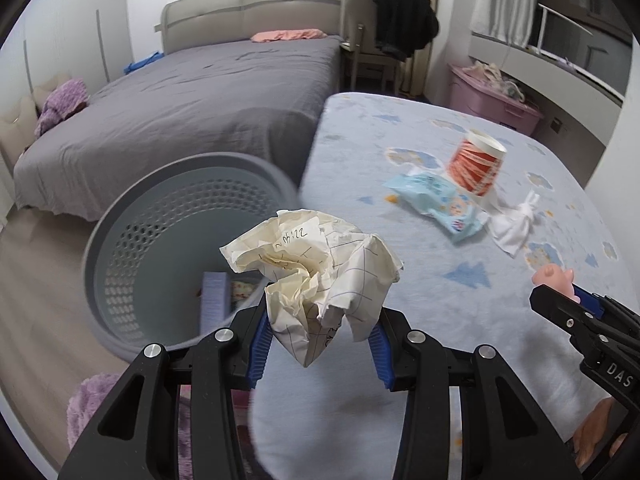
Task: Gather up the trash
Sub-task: 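Carry the paper and pig over the grey basket and open both grippers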
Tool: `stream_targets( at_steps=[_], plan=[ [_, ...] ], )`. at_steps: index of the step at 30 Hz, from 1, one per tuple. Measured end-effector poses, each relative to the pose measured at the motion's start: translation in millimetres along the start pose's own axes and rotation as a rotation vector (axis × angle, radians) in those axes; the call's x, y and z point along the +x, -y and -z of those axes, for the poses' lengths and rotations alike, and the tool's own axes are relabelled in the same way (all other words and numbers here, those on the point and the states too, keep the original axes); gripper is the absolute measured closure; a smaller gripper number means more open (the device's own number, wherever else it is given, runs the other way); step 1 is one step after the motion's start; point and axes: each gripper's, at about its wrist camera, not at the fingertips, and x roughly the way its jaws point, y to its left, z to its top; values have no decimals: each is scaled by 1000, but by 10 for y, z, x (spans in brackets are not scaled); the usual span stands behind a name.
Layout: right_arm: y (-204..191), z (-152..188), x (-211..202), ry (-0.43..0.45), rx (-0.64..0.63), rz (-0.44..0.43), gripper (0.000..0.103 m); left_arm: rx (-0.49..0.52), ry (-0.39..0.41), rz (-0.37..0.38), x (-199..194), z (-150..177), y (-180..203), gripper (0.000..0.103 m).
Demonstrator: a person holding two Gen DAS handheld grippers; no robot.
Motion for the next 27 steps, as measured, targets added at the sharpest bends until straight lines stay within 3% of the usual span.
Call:
stream_targets(
  at_steps=[11, 27],
  plan=[
    [-571, -289, 255, -10, -82, -84, 57, -60, 9, -51, -24, -20, -530, 61],
    [-1210, -469, 738, -66, -151, -104, 57, -92, 29, -44, 31, -194, -1130, 61]
  ],
)
